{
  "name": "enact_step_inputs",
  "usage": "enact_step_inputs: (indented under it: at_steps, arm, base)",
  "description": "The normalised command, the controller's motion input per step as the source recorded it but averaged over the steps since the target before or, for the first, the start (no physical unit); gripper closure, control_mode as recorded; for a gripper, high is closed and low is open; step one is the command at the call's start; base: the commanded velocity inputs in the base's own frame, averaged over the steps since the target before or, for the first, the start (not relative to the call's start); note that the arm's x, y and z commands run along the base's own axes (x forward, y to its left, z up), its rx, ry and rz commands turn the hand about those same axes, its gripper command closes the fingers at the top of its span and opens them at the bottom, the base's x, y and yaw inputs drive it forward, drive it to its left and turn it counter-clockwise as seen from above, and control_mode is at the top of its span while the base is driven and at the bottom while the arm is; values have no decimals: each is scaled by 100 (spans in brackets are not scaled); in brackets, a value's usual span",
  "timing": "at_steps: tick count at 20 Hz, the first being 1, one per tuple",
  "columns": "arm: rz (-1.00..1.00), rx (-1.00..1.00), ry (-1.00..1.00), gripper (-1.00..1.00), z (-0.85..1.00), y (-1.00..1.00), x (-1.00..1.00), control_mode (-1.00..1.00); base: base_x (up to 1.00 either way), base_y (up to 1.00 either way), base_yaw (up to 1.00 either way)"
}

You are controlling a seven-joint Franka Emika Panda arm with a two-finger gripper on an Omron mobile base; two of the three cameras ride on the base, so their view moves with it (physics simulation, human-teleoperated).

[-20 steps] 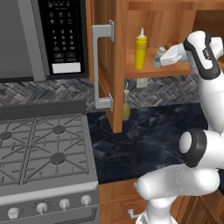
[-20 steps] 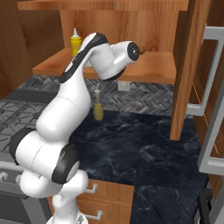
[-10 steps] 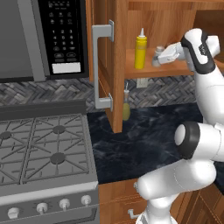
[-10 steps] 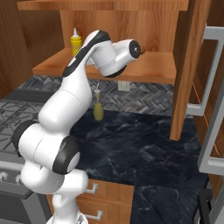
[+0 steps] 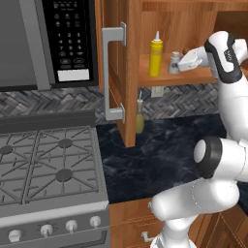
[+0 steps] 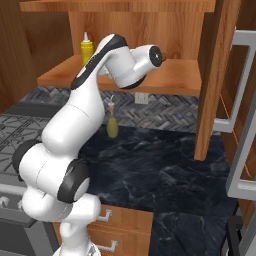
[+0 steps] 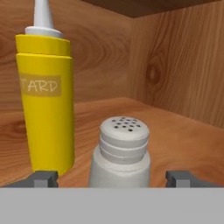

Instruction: Pick the mustard and shaker from the counter and place them in the cabinet.

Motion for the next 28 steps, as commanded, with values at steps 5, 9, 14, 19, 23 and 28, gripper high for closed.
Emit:
enact_step_inputs:
  at_steps: [5, 9, 14, 19, 23, 28]
  arm:
    - [0, 0, -3, -100, 0, 0, -66, -100]
    - [0, 0, -4, -100, 0, 0, -78, -100]
    - [0, -7, -2, -100, 0, 0, -80, -100]
    - [0, -13, -2, -100, -7, 0, -86, -100]
    - [0, -19, -1, -100, -25, 1, -84, -100]
    - [5, -37, 0, -100, -52, 7, -49, -100]
  base:
    - [0, 0, 0]
    - [0, 0, 0]
    - [0, 0, 0]
    - [0, 0, 0]
    - [0, 0, 0]
    - [0, 0, 0]
